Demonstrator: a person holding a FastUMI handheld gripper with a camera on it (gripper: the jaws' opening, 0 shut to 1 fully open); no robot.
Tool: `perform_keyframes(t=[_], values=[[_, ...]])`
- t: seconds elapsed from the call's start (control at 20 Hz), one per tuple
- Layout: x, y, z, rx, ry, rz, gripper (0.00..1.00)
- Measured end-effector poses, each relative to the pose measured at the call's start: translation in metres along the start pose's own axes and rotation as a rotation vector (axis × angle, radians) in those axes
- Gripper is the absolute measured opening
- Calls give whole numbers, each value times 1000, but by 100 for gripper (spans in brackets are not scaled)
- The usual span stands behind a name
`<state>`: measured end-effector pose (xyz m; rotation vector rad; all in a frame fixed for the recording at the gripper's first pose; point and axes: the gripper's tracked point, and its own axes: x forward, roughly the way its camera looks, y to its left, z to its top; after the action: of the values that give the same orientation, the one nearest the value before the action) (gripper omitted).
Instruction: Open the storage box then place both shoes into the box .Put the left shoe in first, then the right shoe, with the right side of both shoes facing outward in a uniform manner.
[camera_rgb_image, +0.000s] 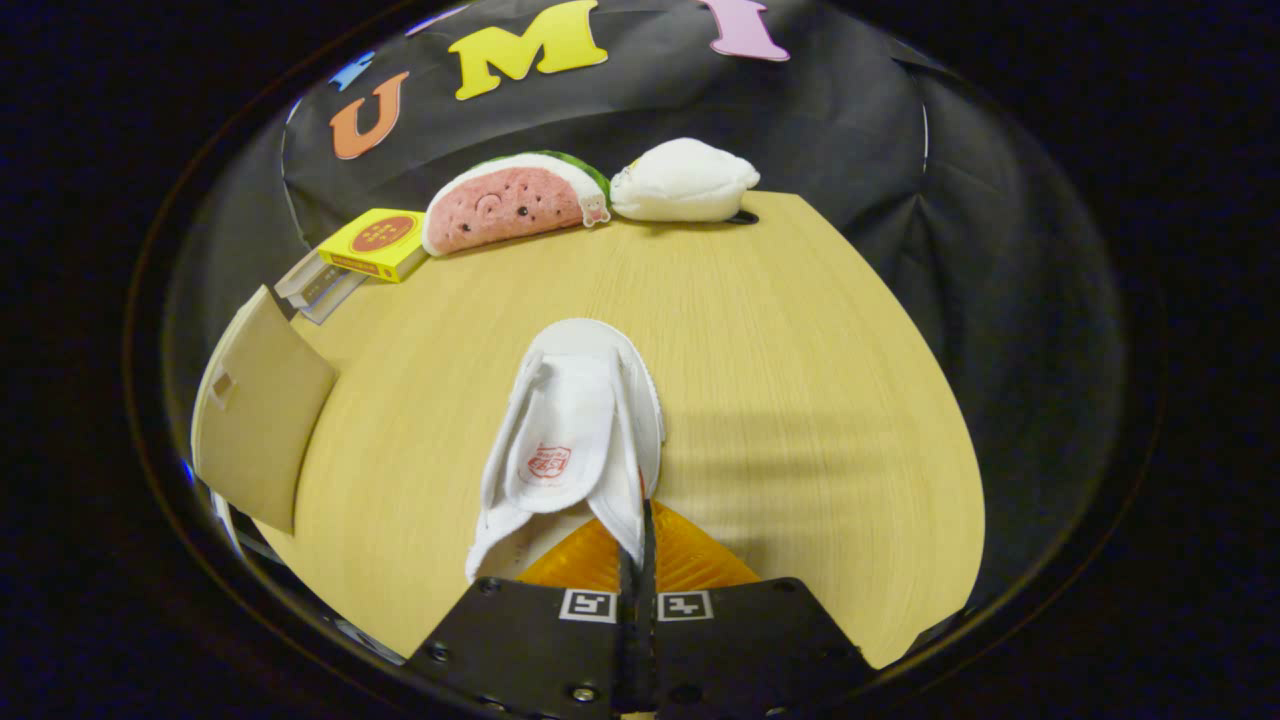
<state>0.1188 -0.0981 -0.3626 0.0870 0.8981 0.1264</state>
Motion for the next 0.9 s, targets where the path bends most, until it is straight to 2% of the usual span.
perform_keyframes(t=[0.2,0.45,0.75,0.9], values=[[-6,2,1,107,21,14,0],[-26,28,-13,205,70,63,0],[-71,88,-11,270,49,80,0],[-104,128,6,271,-10,66,0]])
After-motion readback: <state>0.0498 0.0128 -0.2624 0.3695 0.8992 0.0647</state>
